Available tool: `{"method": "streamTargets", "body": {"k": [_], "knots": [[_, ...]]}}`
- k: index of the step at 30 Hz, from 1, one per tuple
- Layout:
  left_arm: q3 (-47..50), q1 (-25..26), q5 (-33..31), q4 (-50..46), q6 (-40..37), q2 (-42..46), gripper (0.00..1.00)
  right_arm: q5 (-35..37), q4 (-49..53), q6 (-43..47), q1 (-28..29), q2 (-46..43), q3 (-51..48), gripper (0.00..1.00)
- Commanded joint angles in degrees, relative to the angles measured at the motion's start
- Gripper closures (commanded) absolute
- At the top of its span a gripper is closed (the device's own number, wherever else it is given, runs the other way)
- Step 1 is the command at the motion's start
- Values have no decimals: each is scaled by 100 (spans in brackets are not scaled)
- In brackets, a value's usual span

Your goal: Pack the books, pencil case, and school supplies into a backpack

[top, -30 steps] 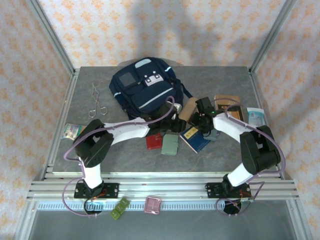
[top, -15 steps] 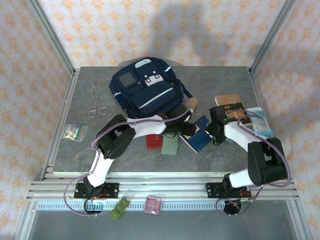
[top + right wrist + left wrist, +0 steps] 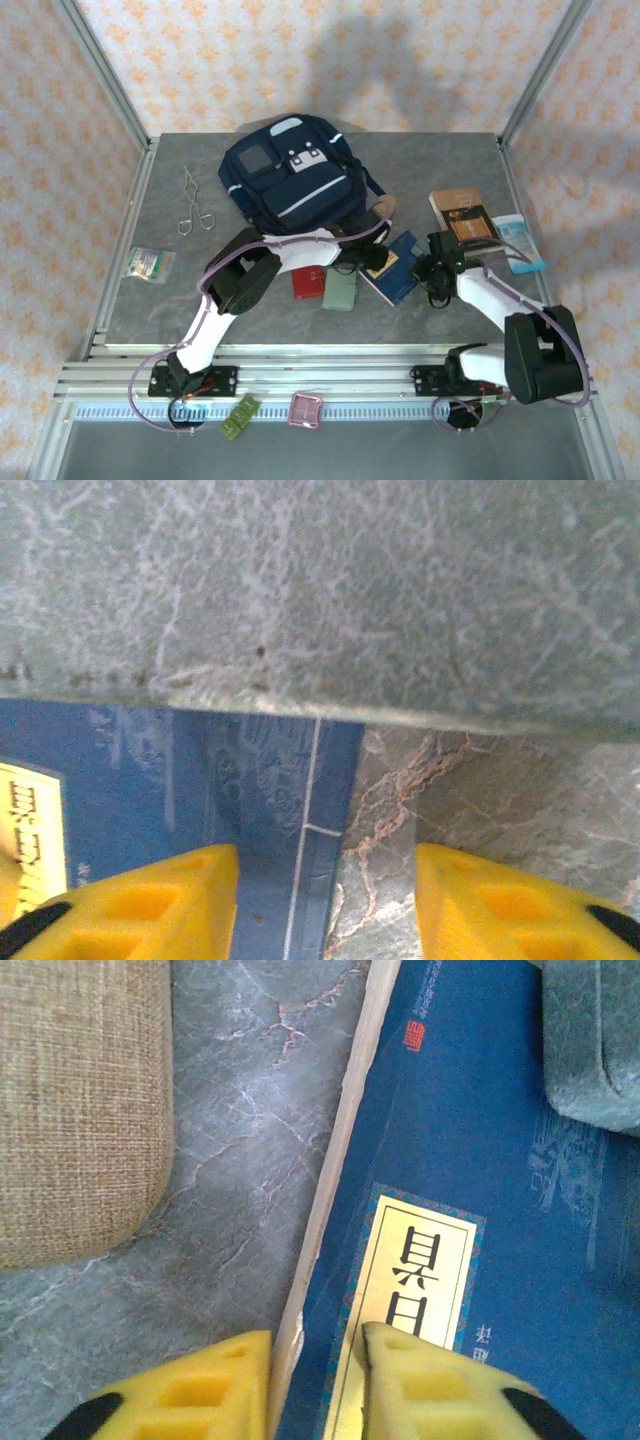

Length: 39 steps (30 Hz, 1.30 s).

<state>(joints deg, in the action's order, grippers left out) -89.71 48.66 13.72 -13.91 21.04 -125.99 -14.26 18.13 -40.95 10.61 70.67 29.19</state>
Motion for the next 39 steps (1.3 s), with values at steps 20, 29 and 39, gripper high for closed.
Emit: {"method": "streamTargets", "body": {"k": [20,29,39], "knots": [[318,32,361,-202,-38,-253,86,-1599,-2524,-479,116,-2039,-1049,55],[531,34,448,-14,45,-22,86,-1910,-2980,-690,114,-1203,-1121,61],[507,38,602,45,85,-153,87,-2114,-3887,-975,124,-1538,-1426,58]]}}
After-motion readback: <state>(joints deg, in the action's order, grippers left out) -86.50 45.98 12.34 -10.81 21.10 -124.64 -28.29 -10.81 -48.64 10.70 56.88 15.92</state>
